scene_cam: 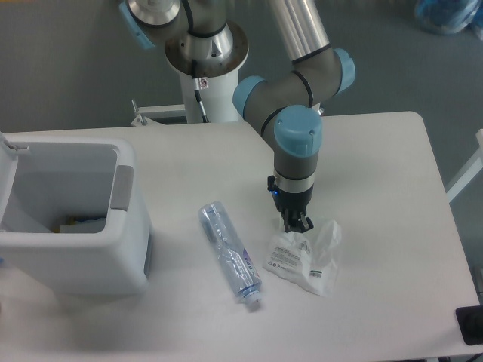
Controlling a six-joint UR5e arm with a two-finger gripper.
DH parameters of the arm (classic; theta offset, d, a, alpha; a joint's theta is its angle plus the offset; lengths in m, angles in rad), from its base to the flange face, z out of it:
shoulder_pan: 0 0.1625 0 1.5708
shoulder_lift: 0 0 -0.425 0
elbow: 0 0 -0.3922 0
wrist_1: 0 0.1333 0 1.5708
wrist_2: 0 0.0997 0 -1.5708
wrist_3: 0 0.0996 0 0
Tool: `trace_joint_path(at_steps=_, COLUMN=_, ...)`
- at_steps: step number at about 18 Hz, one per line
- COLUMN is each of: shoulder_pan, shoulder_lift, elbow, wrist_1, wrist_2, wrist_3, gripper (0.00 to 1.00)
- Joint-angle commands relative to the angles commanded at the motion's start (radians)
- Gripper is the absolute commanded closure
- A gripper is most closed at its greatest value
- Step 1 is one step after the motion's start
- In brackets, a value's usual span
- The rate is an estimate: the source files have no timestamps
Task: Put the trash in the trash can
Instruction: 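Close the gripper on the clear plastic bag, then lift the bag and carry it over the white trash bin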
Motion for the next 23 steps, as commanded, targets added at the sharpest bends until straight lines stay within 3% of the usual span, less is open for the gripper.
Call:
trace_joint_path(at_steps=3, shoulder_pan=0.025, shoulder_lift=0.05, elbow=0.081, wrist_1=-0.142, wrist_2=-0.006, wrist_3=-0.003, gripper=1.0)
trace_joint_path(at_steps=5, shoulder_pan=0.046, shoulder_lift=0.097, elbow=0.21, wrist_1=-0.384, wrist_2=-0.008, wrist_3=-0.003, gripper=1.0)
trace_joint_path(at_steps=7, shoulder_pan=0.046, shoulder_lift=0.103, elbow=0.346, wrist_1=-0.599, wrist_2=-0.011, wrist_3=-0.017, gripper=1.0)
trace_joint_path(at_steps=9, shoulder_pan=0.045, shoulder_lift=0.107, elbow=0.434, wrist_1=-0.716, wrist_2=-0.041, wrist_3=-0.116, gripper=1.0)
trace_joint_path(at_steps=11, shoulder_pan=0.042, shoulder_lift=0.127, elbow=0.457, wrist_1=-0.743, wrist_2=-0.104, wrist_3=-0.185, gripper=1.0)
trace_joint_path(at_steps=15, shoulder_pan=0.032, shoulder_lift=0.181, elbow=0.462, wrist_1=-0.743, wrist_2=-0.242, wrist_3=-0.334, gripper=1.0)
trace_joint_path(at_steps=20, shoulder_pan=0.02, shoulder_lift=0.265, elbow=0.453, wrist_1=-0.732, wrist_2=-0.529, wrist_3=-0.621, gripper=1.0)
trace_joint_path(at_steps=23, shoulder_pan=-0.006, shoulder_lift=0.317, elbow=0.443, wrist_1=-0.727, wrist_2=-0.577, wrist_3=-0.69, gripper=1.0)
